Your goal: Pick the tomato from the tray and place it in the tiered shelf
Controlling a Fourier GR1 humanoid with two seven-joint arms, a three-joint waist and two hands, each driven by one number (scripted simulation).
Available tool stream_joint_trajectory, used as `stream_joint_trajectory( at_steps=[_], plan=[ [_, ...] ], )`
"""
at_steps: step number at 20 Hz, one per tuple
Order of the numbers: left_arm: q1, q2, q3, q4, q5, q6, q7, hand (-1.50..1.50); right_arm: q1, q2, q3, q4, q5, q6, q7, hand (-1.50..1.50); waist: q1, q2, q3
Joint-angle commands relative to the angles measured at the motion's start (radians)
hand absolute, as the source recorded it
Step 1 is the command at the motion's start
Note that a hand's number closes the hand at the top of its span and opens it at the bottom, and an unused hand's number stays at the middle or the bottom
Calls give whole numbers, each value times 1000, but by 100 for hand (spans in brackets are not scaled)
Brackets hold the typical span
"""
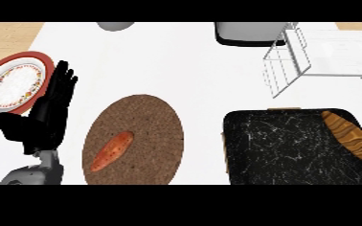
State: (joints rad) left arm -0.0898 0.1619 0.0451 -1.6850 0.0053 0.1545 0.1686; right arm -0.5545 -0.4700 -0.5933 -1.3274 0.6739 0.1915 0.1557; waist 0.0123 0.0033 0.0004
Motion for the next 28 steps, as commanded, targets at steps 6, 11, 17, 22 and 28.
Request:
stream_joint_trajectory(
  at_steps=[6, 11, 17, 22, 28],
  plan=[
    [53, -16, -12, -39, -10, -20, -7, 0, -120, -50, 40, 400, 5, -227, -213, 150, 4, 0, 0],
    [-11, -3, 34, 60, 3, -29, -61, 0, -223, -73, -14, 583, -35, -305, -252, 150, 8, 5, 0],
    [16, -12, -4, -60, -12, -25, 34, 0, -290, -105, -3, 810, -58, -299, -311, -150, 16, 5, 1],
    [22, 1, 16, -63, -16, -28, 40, 0, -358, -189, -13, 891, -103, -217, -357, -150, 13, 3, 1],
    [-4, 7, 60, 14, 11, -45, -15, 0, -362, -204, -58, 871, -192, -188, -443, -150, -4, -1, 0]
  ],
)
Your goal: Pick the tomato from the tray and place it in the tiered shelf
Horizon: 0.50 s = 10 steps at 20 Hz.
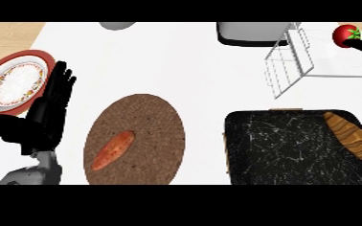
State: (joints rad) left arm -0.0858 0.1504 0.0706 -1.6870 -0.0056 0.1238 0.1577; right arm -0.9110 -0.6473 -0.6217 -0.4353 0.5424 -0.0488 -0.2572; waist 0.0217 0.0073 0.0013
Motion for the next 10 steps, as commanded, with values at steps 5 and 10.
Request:
stream_joint_trajectory(
  at_steps=[5, 10],
  plan=[
    [-12, 34, 41, 29, 15, -28, -12, 0, -18, -71, -96, -16, -140, 30, -2, -150, -14, -4, -1],
    [-27, -4, 2, -5, -29, 21, 35, 0, 42, -180, -140, -30, -184, 39, 69, -150, -21, -6, -1]
  ],
)
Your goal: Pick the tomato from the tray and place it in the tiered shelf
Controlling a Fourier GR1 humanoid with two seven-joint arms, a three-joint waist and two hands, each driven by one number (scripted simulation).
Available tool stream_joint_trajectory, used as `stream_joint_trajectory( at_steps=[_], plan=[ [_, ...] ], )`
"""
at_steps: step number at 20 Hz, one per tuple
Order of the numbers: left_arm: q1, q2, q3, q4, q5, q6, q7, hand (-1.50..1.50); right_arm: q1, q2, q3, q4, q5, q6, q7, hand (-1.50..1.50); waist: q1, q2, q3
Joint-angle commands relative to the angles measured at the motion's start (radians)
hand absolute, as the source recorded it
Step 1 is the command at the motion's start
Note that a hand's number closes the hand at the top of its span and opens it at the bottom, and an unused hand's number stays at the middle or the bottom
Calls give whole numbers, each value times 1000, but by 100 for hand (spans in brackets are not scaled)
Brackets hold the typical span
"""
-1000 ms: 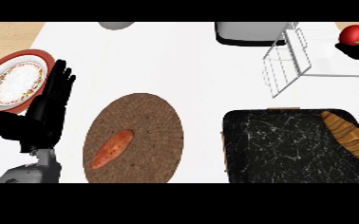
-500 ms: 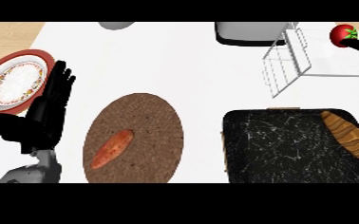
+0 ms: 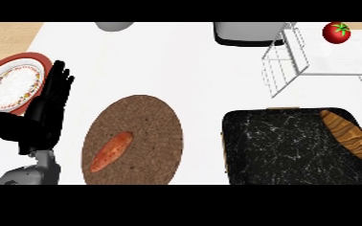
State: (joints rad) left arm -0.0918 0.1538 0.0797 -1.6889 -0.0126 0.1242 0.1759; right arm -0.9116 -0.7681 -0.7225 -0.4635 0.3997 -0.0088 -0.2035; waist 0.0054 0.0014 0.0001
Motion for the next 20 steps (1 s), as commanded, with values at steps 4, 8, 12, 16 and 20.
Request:
stream_joint_trajectory(
  at_steps=[4, 8, 12, 16, 20],
  plan=[
    [-7, -9, 7, 38, -15, 10, -27, 0, 71, -173, -74, 20, -81, 68, 101, -150, -6, 1, 0],
    [24, 25, 40, -14, 25, -25, 7, 0, 197, -282, -122, 48, -139, 212, 61, -150, -10, -2, 0],
    [19, -34, -20, -11, -19, 10, -17, 0, 277, -377, -173, 113, -194, 317, -4, -150, -6, 1, 2],
    [14, -14, -8, -41, -10, -2, 25, 0, 319, -407, -176, 167, -218, 360, -63, -150, 7, 3, 3],
    [31, -36, -16, -18, -13, -3, -27, 0, 364, -432, -188, 201, -244, 401, -125, -150, 8, 5, 3]
  ],
)
